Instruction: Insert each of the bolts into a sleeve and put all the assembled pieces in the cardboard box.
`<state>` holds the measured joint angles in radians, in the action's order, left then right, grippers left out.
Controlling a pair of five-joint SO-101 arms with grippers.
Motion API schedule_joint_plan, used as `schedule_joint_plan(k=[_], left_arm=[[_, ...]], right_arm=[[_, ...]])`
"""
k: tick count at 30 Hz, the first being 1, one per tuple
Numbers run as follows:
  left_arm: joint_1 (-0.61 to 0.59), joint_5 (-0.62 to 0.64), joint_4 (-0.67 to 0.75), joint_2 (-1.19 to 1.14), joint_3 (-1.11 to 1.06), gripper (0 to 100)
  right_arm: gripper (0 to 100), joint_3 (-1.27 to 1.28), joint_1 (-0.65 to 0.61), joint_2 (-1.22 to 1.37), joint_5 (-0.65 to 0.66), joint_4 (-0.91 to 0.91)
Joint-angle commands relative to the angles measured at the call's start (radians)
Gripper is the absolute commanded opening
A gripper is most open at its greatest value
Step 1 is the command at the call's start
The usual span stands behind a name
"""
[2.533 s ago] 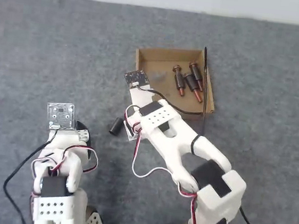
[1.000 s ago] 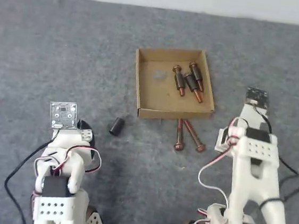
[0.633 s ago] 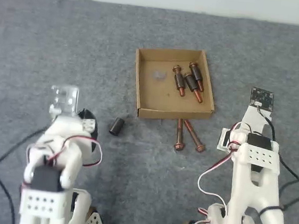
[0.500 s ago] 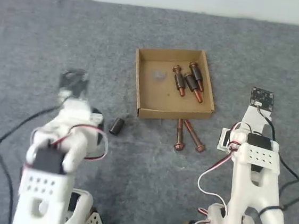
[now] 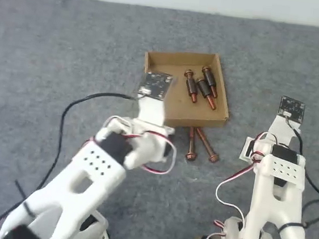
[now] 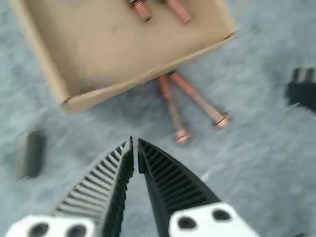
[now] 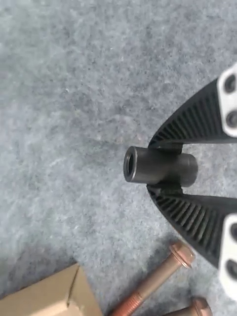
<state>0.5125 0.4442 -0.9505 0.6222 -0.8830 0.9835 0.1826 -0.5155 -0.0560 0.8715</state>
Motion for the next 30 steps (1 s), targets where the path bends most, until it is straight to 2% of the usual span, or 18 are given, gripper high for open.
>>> schedule_joint_plan(k=[1, 8, 15, 22, 30], left_arm=[[0.055, 0.084, 0.196, -0.095, 0.019, 1], [0.084, 0.092, 0.305, -0.308, 0.062, 2], [0.126, 0.094, 0.307, -0.474, 0.136, 20], [0.132, 0.094, 0.307, -0.628, 0.22, 21], [0.081, 0.17, 0.118, -0.818, 0.438, 21]], right_arm=[[0.7, -0.008, 0.013, -0.047, -0.008, -0.015], [0.7, -0.008, 0.012, -0.047, -0.006, -0.012], [0.7, 0.006, 0.01, -0.047, 0.028, -0.021], [0.7, 0.006, 0.01, -0.047, 0.028, -0.021], [0.7, 0.006, 0.01, -0.047, 0.028, -0.021]])
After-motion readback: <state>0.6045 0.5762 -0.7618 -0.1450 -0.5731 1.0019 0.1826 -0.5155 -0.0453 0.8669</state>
